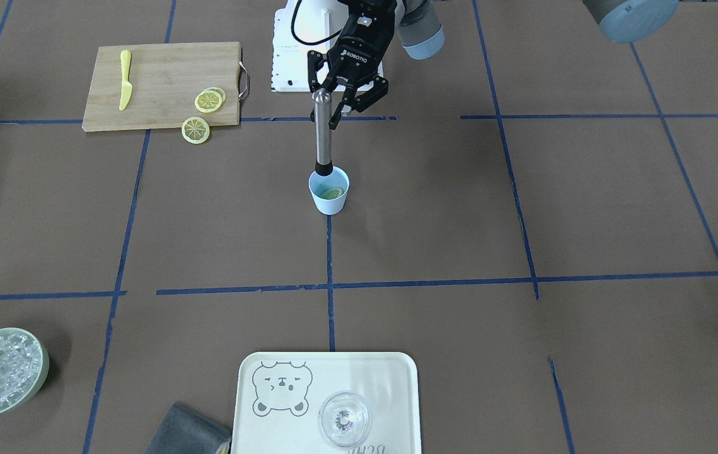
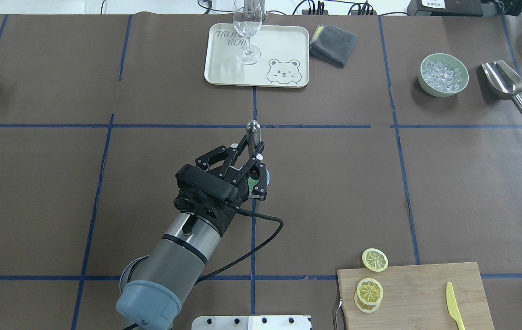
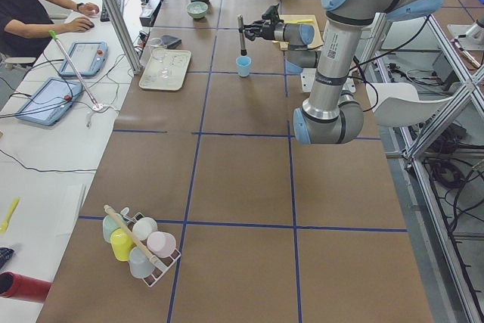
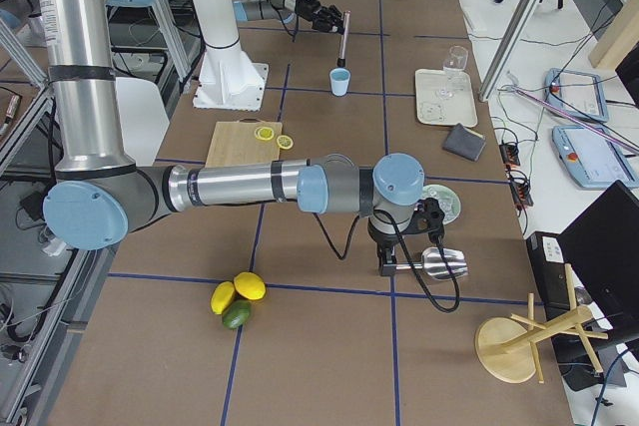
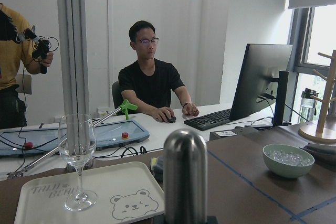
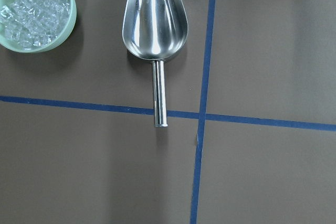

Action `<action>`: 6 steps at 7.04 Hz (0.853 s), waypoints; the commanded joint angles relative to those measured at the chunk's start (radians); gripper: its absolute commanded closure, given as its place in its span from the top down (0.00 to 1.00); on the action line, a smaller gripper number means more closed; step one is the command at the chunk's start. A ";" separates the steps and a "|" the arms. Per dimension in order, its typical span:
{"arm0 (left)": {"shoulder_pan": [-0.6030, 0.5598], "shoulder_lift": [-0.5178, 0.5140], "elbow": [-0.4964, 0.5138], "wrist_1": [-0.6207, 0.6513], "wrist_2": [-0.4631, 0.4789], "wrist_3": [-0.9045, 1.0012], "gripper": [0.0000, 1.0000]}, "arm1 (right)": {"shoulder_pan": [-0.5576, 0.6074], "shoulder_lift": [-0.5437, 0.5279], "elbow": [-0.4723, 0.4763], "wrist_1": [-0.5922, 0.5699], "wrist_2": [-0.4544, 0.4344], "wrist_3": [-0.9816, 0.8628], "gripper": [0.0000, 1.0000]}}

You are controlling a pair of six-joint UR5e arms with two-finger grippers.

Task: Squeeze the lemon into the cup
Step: 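Press the muddler down into the cup onto the lemon slice, then lift the muddler out of the cup with the left gripper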

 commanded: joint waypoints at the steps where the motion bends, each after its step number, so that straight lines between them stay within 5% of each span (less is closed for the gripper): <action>1: -0.096 0.040 -0.059 0.011 -0.129 0.019 0.00 | 0.001 0.000 0.000 0.000 0.000 0.000 1.00; 3: -0.228 0.109 -0.098 0.077 -0.345 0.019 0.00 | 0.003 0.000 0.000 0.000 0.000 0.000 1.00; 4: -0.312 0.121 -0.160 0.239 -0.503 0.018 0.00 | 0.005 0.000 0.000 0.000 0.000 0.000 1.00; 6: -0.389 0.237 -0.268 0.346 -0.682 -0.025 0.00 | 0.005 0.000 0.000 0.000 0.000 -0.002 1.00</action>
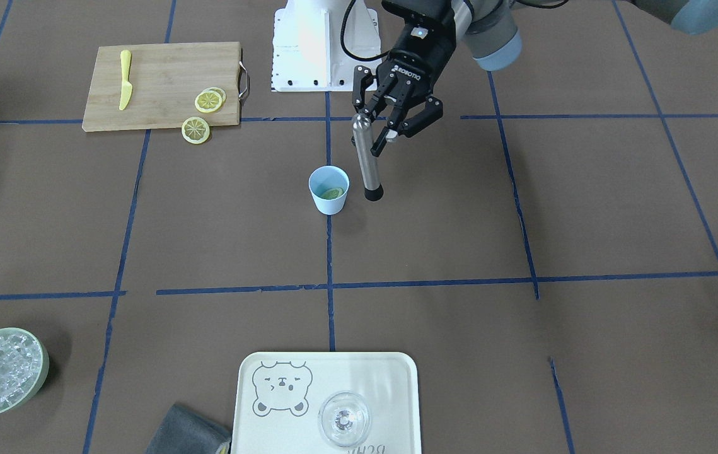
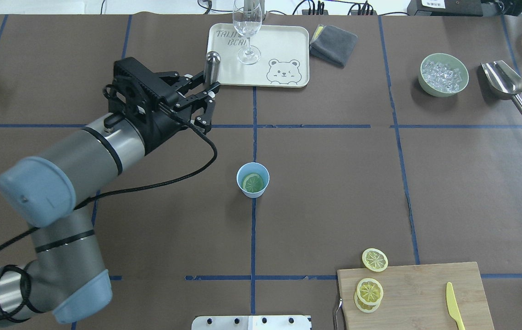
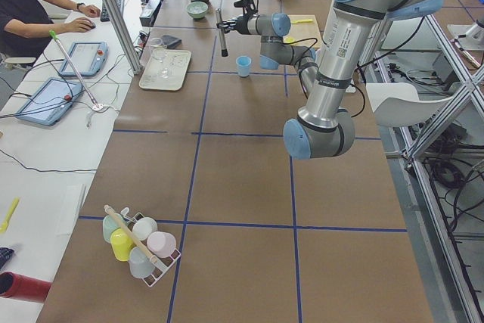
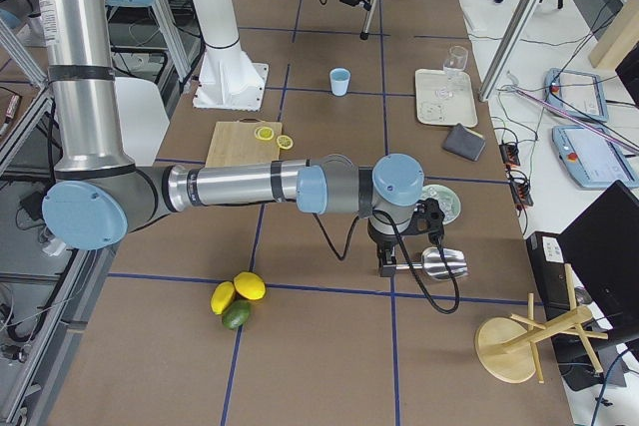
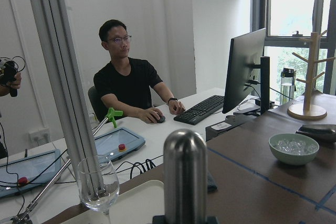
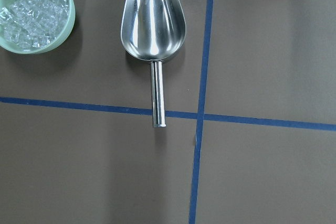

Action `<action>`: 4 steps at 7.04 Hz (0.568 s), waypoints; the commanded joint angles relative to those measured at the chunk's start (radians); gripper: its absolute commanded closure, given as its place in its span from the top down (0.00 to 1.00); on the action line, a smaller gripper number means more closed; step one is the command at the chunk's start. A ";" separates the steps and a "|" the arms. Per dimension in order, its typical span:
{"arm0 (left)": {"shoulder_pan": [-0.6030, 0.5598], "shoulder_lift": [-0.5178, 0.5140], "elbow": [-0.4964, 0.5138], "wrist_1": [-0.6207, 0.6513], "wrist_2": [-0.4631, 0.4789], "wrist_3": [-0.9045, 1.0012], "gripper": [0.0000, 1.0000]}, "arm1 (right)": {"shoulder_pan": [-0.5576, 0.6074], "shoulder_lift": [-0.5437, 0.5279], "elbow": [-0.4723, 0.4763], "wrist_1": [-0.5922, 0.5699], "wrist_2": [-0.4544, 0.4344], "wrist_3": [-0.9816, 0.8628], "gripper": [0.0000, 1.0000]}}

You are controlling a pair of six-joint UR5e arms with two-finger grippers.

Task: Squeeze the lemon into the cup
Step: 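Lift the muddler out of the cup with the left gripper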

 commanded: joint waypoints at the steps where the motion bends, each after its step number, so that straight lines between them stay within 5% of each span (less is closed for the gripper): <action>1: -0.094 0.121 -0.123 0.190 -0.204 -0.096 0.00 | 0.000 0.000 0.000 0.002 0.000 0.000 1.00; 3: -0.213 0.074 -0.213 0.602 -0.588 -0.167 0.00 | 0.000 0.002 0.003 0.002 -0.002 -0.001 1.00; 4: -0.275 0.071 -0.208 0.682 -0.716 -0.167 0.00 | 0.002 0.002 0.011 0.002 -0.003 -0.001 1.00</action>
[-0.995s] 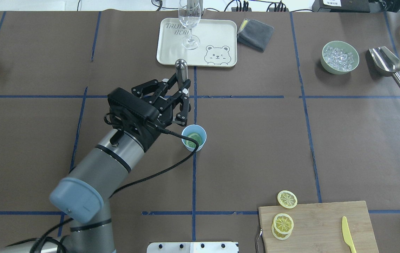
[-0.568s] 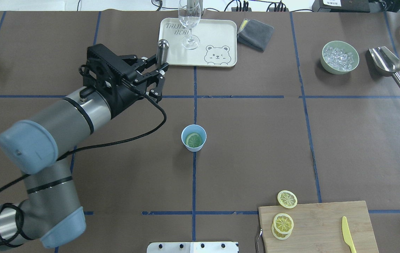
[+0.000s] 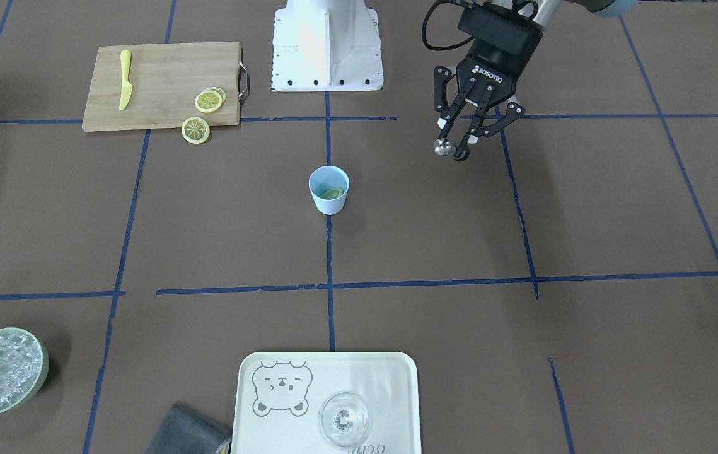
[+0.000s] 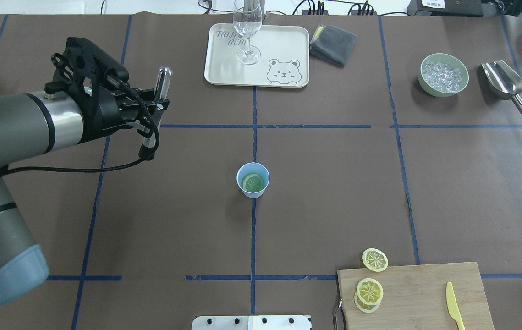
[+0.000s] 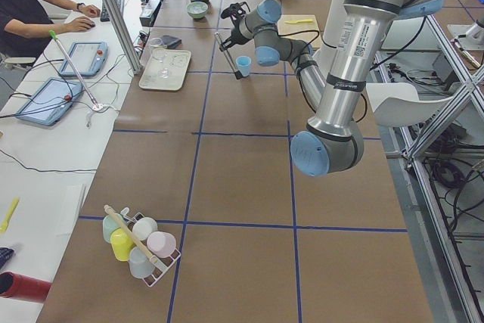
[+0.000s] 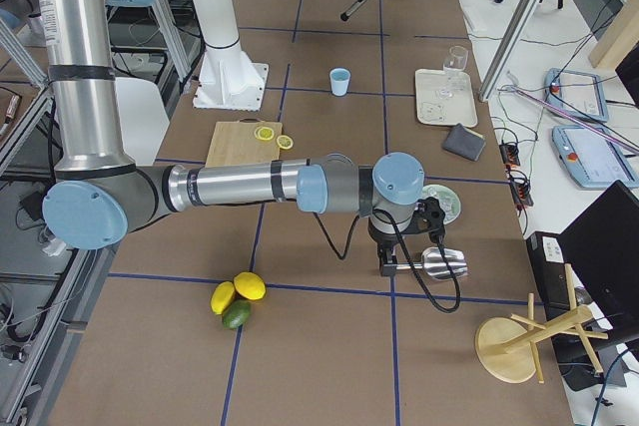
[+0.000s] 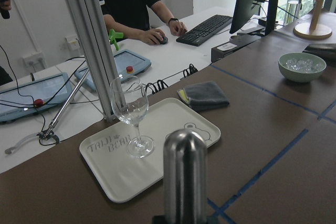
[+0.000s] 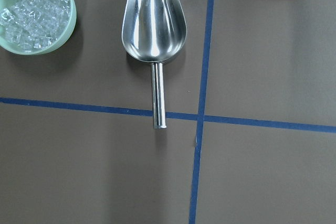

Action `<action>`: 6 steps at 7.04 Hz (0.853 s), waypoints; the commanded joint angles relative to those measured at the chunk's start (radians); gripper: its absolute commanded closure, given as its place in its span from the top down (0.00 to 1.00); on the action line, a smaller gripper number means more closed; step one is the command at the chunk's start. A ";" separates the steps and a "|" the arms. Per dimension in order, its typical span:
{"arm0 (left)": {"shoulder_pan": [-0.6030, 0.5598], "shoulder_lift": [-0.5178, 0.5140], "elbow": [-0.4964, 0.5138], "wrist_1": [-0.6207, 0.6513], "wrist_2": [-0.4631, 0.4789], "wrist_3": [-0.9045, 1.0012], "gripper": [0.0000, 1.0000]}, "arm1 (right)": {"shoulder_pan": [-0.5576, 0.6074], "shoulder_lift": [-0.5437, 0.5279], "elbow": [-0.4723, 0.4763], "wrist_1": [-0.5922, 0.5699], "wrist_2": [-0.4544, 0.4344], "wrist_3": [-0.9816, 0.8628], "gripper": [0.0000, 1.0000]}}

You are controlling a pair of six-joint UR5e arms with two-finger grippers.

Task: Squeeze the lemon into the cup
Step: 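Lower the muddler back onto the table near its start spot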

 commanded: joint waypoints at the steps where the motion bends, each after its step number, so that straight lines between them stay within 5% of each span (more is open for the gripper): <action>1: -0.089 -0.011 -0.003 0.260 -0.205 -0.021 0.00 | 0.001 0.000 0.014 0.000 -0.001 0.001 1.00; 6: -0.093 0.015 0.064 0.506 -0.249 -0.021 0.00 | 0.001 0.000 0.026 0.000 -0.001 0.001 1.00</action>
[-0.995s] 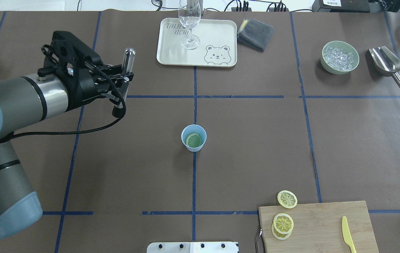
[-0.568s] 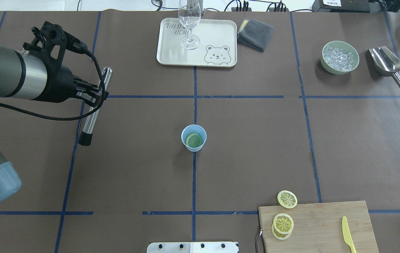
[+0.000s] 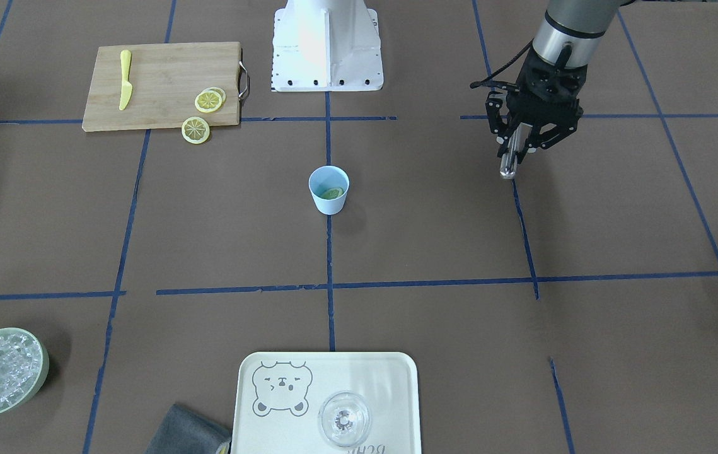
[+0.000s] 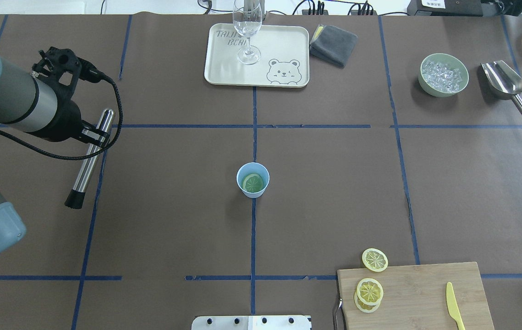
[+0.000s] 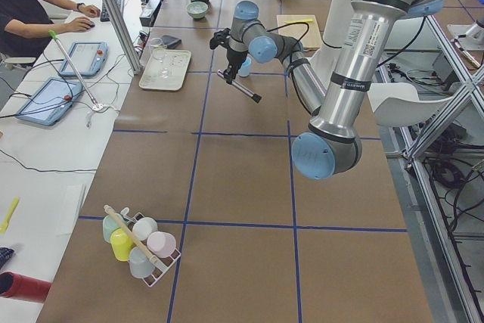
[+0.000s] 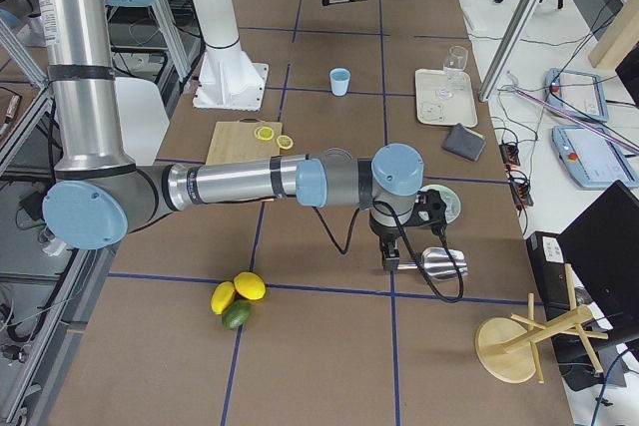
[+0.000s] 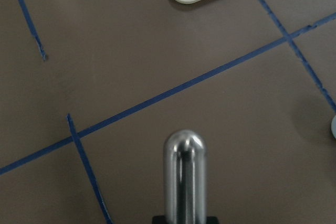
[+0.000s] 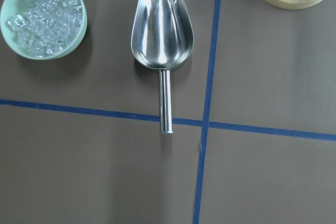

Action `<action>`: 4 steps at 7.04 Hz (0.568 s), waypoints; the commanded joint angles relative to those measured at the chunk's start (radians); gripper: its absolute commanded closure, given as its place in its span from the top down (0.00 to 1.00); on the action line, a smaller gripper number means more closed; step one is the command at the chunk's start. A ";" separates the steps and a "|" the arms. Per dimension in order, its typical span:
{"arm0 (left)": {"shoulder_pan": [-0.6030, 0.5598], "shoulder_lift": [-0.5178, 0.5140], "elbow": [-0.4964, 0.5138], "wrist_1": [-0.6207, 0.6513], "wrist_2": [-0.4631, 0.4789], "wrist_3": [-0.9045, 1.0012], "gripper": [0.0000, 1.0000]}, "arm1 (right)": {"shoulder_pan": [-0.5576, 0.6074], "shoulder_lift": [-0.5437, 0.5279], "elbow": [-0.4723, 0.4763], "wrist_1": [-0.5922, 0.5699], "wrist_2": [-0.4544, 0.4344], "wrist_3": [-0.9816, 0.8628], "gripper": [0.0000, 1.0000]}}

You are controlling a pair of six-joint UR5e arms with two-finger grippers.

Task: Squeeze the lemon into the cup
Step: 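Lower the muddler back onto the table near its start spot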

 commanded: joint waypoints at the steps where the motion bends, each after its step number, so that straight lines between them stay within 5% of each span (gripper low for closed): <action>1: -0.006 0.003 0.080 0.056 -0.085 -0.039 0.00 | 0.000 -0.001 0.002 0.000 0.000 0.000 1.00; 4: -0.006 0.005 0.191 0.056 -0.093 -0.140 0.00 | 0.000 0.001 0.002 0.000 0.000 0.000 1.00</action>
